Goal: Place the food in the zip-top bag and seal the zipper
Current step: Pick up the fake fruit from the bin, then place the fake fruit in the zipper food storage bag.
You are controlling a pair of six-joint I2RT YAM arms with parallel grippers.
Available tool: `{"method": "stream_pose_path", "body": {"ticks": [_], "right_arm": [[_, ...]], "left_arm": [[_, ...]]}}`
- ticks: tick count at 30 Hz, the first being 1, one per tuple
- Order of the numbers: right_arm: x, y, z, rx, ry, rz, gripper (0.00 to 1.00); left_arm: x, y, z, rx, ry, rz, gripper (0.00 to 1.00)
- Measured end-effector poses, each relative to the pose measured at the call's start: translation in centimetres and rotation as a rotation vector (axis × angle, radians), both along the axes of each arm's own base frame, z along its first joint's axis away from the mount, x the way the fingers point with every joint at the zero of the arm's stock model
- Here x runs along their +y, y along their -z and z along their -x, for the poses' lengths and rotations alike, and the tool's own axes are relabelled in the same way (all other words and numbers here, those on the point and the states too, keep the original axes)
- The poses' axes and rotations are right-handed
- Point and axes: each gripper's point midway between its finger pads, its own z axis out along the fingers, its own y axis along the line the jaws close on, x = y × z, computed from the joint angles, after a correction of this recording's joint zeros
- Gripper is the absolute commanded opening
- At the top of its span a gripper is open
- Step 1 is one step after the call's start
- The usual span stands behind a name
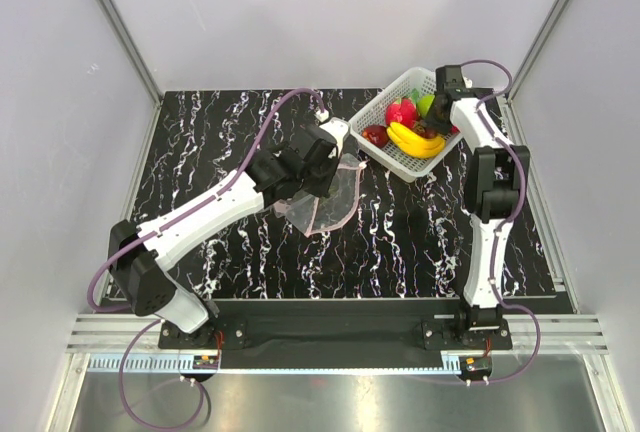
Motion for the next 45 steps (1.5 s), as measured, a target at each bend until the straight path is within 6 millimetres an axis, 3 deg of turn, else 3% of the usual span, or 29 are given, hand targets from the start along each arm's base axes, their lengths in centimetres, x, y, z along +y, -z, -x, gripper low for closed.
{"method": "stream_pose_path", "body": {"ticks": [6, 9, 15, 23, 27, 39, 42, 45], "right_arm": [[-0.1, -4.3, 1.7, -0.076, -0.020, -0.079, 0.27], [0.1, -7.6, 2.3, -0.152, -0.036, -0.102, 0.26], [1.9, -13.3, 4.0, -0.310, -0.119, -0.186, 0.27], [4.6, -20.6, 9.6, -0.465, -0.279, -0.276, 0.26], [6.5, -24.0, 13.7, -0.557, -0.385, -0.343, 0.26], [11.4, -30.2, 26.2, -0.705, -0.728, -0.507, 0.27], [12.4, -31.5, 28.5, -0.726, -0.809, -0.549, 0.27], [13.0, -31.5, 29.4, -0.715, -0.859, -0.585, 0.27]], "left_arm": [[0.0, 0.0, 0.0, 0.000, 0.000, -0.001, 0.00], [0.1, 0.0, 0.0, 0.001, -0.001, -0.003, 0.00], [0.3, 0.2, 0.0, 0.006, -0.006, -0.017, 0.00], [0.4, -0.3, -0.1, 0.004, -0.005, -0.029, 0.00], [-0.2, -2.0, -0.7, -0.013, 0.001, -0.020, 0.00], [-1.4, -4.8, -1.6, -0.039, 0.002, 0.010, 0.00], [-1.8, -5.0, -1.9, -0.039, 0.001, 0.015, 0.00], [-2.2, -5.1, -2.1, -0.035, 0.002, 0.021, 0.00]]}}
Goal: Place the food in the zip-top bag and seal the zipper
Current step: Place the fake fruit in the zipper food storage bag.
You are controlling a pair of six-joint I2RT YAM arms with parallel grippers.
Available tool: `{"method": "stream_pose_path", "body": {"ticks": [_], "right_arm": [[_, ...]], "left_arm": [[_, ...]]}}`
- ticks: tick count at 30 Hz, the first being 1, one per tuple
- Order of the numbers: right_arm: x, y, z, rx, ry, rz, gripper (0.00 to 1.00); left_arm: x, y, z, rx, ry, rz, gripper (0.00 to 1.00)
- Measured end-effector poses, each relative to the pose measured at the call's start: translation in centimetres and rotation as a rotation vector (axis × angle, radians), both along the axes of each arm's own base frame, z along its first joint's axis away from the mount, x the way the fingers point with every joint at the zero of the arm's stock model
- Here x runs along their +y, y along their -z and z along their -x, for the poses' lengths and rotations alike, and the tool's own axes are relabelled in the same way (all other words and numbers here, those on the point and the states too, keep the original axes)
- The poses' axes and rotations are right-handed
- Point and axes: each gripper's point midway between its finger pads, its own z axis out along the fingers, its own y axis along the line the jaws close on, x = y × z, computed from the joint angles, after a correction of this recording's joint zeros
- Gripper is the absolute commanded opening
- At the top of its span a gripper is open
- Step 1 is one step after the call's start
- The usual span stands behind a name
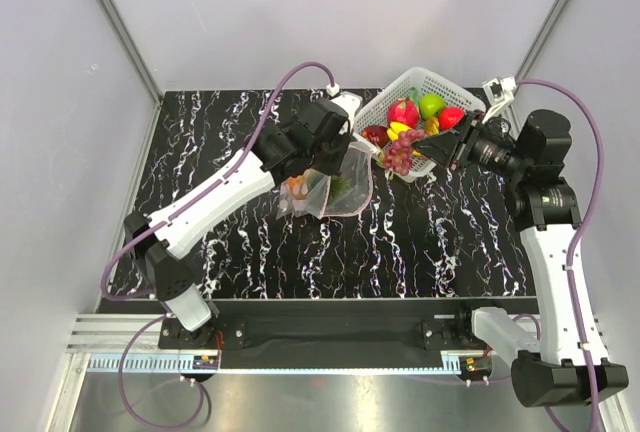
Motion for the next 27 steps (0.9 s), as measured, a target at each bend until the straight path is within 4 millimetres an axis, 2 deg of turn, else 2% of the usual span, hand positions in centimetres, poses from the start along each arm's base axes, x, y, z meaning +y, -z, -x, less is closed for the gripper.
{"method": "stream_pose_path", "body": {"ticks": [8, 15, 21, 27], "right_arm": [[1.6, 2.4, 0.9, 0.101, -0.083, -0.029, 0.26], [6.3, 4.5, 1.4, 0.164, -0.188, 0.006, 0.23], [8.1, 6.0, -0.7, 0.191, -0.176, 0.014, 0.22], [9.9, 10.0, -3.2, 0.256, -0.114, 0.092, 0.18]], "left_arm": [[-0.7, -0.7, -0.3, 0.007, -0.002, 0.018, 0.00], [-1.0, -1.4, -0.7, 0.001, -0.005, 0.021, 0.00], [-0.8, -1.3, -0.8, 0.004, -0.010, 0.017, 0.00], [-0.3, -1.3, -1.3, 0.006, -0.024, 0.018, 0.00]]}}
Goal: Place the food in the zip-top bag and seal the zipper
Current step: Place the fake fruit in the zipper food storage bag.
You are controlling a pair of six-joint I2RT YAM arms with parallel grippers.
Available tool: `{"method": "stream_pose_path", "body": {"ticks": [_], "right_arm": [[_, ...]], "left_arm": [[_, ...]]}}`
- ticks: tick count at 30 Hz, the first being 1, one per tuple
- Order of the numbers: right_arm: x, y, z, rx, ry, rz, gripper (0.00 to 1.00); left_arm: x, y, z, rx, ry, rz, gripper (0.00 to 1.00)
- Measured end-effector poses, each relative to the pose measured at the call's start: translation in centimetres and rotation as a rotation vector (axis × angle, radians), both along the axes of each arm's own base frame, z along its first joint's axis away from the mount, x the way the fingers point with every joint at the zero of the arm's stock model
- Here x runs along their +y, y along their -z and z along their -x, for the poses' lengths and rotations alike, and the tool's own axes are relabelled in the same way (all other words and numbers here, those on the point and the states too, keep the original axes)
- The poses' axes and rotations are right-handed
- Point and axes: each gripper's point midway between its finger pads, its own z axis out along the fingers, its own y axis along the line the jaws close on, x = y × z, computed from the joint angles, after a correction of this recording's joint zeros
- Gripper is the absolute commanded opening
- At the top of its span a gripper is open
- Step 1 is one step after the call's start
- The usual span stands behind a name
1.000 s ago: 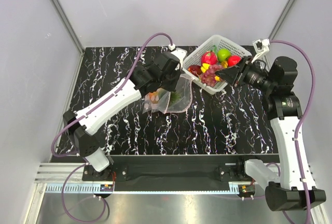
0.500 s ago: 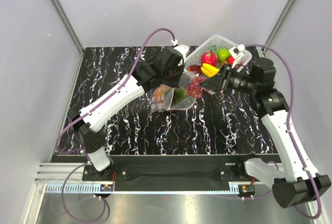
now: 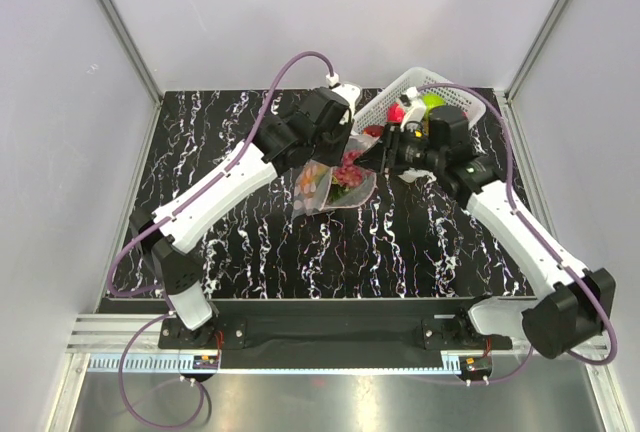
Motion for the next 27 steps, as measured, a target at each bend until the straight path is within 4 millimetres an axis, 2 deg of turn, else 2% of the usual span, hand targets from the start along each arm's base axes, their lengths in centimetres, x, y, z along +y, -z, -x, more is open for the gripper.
{"method": "stream_pose_path", "body": {"ticks": [3, 6, 10, 14, 18, 23, 27], "right_arm": [[0.9, 2.1, -0.9, -0.001, 0.049, 0.084, 0.17], [1.5, 3.3, -1.6, -0.036, 0.102, 0.164, 0.18], [0.3, 4.0, -3.5, -0.106, 0.238, 0.274, 0.18], [-1.7, 3.9, -5.2, -0.158, 0.358, 0.347, 0.18], [-2.5, 3.2, -6.3, -0.201, 0.415, 0.369, 0.18], [-2.7, 2.3, -7.0, -0.246, 0.440, 0.366, 0.19], [-1.8, 1.3, -7.7, -0.300, 0.429, 0.319, 0.19]], "left_arm": [[0.3, 0.0, -0.3, 0.001, -0.009, 0.000, 0.00], [0.5, 0.1, -0.4, 0.007, -0.010, 0.000, 0.00], [0.6, 0.2, -0.3, 0.016, -0.009, -0.001, 0.00], [0.6, 0.3, -0.2, 0.020, -0.001, -0.001, 0.00], [0.5, 0.3, -0.1, 0.024, 0.009, 0.001, 0.00], [0.5, 0.3, -0.1, 0.028, 0.018, 0.003, 0.00], [0.5, 0.3, -0.1, 0.030, 0.023, 0.006, 0.00]]}}
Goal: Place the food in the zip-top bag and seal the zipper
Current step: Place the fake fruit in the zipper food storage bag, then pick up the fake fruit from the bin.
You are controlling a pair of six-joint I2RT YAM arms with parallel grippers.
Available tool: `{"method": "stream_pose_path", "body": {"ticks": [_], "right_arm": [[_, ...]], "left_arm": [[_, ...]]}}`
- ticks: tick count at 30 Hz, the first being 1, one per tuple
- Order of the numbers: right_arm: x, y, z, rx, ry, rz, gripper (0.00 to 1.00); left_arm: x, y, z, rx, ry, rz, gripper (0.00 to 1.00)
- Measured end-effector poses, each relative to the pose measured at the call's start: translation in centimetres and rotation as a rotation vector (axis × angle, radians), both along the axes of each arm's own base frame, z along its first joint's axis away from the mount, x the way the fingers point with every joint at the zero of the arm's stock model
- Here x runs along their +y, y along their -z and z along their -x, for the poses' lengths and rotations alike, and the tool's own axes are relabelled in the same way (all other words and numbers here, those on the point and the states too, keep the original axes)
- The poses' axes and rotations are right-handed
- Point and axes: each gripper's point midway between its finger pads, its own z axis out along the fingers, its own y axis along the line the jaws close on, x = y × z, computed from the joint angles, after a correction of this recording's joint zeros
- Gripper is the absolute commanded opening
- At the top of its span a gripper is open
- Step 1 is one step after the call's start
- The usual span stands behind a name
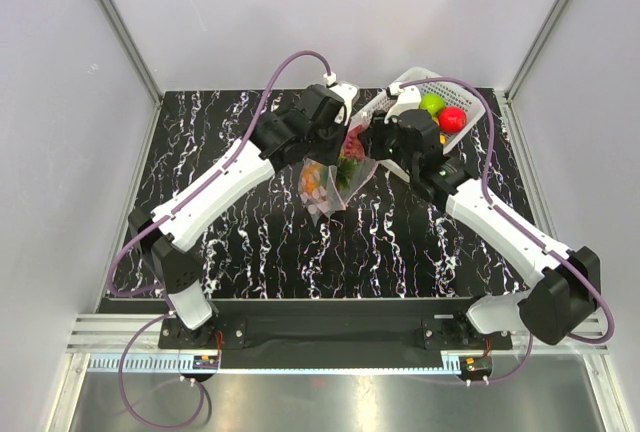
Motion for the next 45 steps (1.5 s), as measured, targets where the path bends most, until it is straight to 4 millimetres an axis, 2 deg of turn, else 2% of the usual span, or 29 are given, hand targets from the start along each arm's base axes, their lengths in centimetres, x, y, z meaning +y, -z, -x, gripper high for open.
{"method": "stream_pose_path", "body": {"ticks": [5, 8, 11, 13, 15, 16, 17, 20, 22, 28, 31, 33, 35, 37, 39, 42, 45], "right_arm": [[1.6, -0.5, -0.8, -0.046, -0.047, -0.045, 0.21], [3.0, 0.6, -1.7, -0.032, -0.081, -0.049, 0.36], [4.6, 3.0, -2.9, 0.022, -0.116, -0.040, 0.55], [5.2, 4.7, -2.9, 0.061, -0.130, -0.036, 0.70], [5.2, 5.8, -2.6, 0.085, -0.139, -0.033, 0.75], [5.1, 5.9, -2.4, 0.089, -0.140, -0.035, 0.82], [5.1, 5.8, -2.1, 0.091, -0.143, -0.039, 0.83], [4.6, 4.4, -1.2, 0.076, -0.148, -0.052, 0.83], [4.0, 2.2, -0.1, 0.048, -0.155, -0.070, 0.82], [1.5, -5.1, 3.2, -0.078, -0.144, -0.135, 0.70], [0.0, -7.5, 3.3, -0.092, -0.084, -0.125, 0.69], [-0.9, -8.4, 2.3, -0.077, -0.035, -0.103, 0.69], [-2.4, -8.9, 0.2, -0.052, 0.016, -0.094, 0.69], [-5.2, -8.1, -2.7, -0.010, 0.098, -0.081, 0.69], [-8.1, -6.0, -5.6, 0.054, 0.182, -0.054, 0.70], [-11.6, -1.7, -10.1, 0.184, 0.281, -0.007, 0.74], [-13.4, 2.5, -13.0, 0.292, 0.328, 0.024, 0.74]], "left_arm": [[0.2, 0.0, -0.2, 0.002, -0.001, 0.003, 0.00], [0.3, 0.0, -0.4, 0.003, -0.005, 0.004, 0.00], [0.5, -0.1, -0.5, 0.004, -0.008, 0.007, 0.00], [0.6, -0.1, -0.7, 0.003, -0.014, 0.009, 0.00], [0.9, -0.1, -0.9, 0.001, -0.021, 0.011, 0.00], [1.0, -0.1, -1.0, 0.000, -0.024, 0.012, 0.00], [1.1, -0.2, -1.2, 0.001, -0.028, 0.012, 0.00], [1.5, -0.2, -1.4, 0.003, -0.036, 0.016, 0.00], [1.9, -0.2, -1.5, 0.004, -0.042, 0.017, 0.00], [3.1, -0.4, -1.9, 0.001, -0.064, 0.021, 0.00], [3.6, -0.4, -1.9, 0.001, -0.074, 0.020, 0.00], [3.8, -0.3, -1.9, 0.001, -0.077, 0.022, 0.00], [4.0, 0.0, -1.8, 0.005, -0.077, 0.021, 0.00], [4.0, 0.3, -1.7, 0.011, -0.074, 0.018, 0.00], [4.0, 0.8, -1.5, 0.019, -0.072, 0.014, 0.00], [4.2, 1.4, -1.3, 0.030, -0.071, 0.005, 0.00], [4.6, 2.1, -1.0, 0.043, -0.074, -0.007, 0.00]]}}
